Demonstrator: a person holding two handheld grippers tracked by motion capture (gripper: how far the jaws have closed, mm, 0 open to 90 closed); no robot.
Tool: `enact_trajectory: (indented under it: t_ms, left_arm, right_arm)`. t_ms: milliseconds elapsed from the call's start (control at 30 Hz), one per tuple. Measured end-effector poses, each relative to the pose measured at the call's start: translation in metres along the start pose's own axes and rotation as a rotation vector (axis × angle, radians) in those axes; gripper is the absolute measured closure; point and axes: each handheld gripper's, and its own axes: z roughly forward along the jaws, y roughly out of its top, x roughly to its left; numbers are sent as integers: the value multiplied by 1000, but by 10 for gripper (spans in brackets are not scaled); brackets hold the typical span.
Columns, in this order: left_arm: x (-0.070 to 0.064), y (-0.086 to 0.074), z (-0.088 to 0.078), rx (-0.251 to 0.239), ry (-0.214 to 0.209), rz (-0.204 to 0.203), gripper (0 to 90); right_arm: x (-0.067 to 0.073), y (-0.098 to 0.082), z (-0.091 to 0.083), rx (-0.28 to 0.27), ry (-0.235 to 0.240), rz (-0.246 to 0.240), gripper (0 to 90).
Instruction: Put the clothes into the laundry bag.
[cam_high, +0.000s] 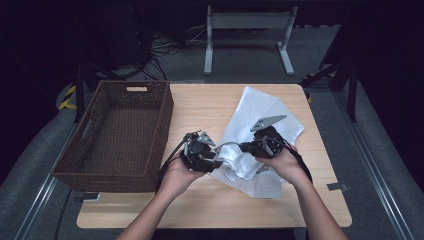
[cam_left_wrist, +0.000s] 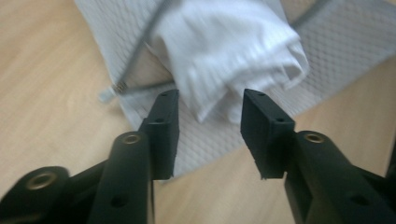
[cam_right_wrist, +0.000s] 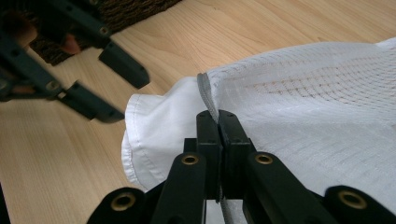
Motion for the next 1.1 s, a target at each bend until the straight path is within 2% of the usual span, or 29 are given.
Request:
enact_trajectory:
  t_ms: [100, 233, 333, 400, 467, 533, 567, 867, 1100]
  left_arm:
    - [-5, -7, 11, 39, -1, 9, 494]
    - [-6, -8, 30, 53, -12, -10, 496]
    - [-7, -5, 43, 57, -8, 2, 529]
    - [-7, -3, 48, 43, -3, 14, 631]
    - [-6, -2, 50, 35, -8, 17, 760]
    - [-5, 0, 51, 30, -2, 30, 855]
    - [-4, 1, 51, 18, 0, 37, 872]
    - [1, 12, 43, -54, 32, 10, 884]
    - [2, 20, 54, -77, 56, -18, 884]
  right_arm:
    - [0, 0, 0, 1, -2, 1, 883]
    - [0, 0, 0, 0, -1, -1, 883]
    - [0, 0, -1, -1, -3, -1, 883]
    - [-1, 0, -2, -2, -2, 4, 883]
    - [-1, 0, -2, -3, -2, 2, 883]
    - [-1, 0, -2, -3, 0, 0, 883]
    - [0, 0, -2, -2, -1, 0, 883]
    - [7, 4, -3, -9, 15, -18, 883]
    - [14, 7, -4, -23, 59, -30, 883]
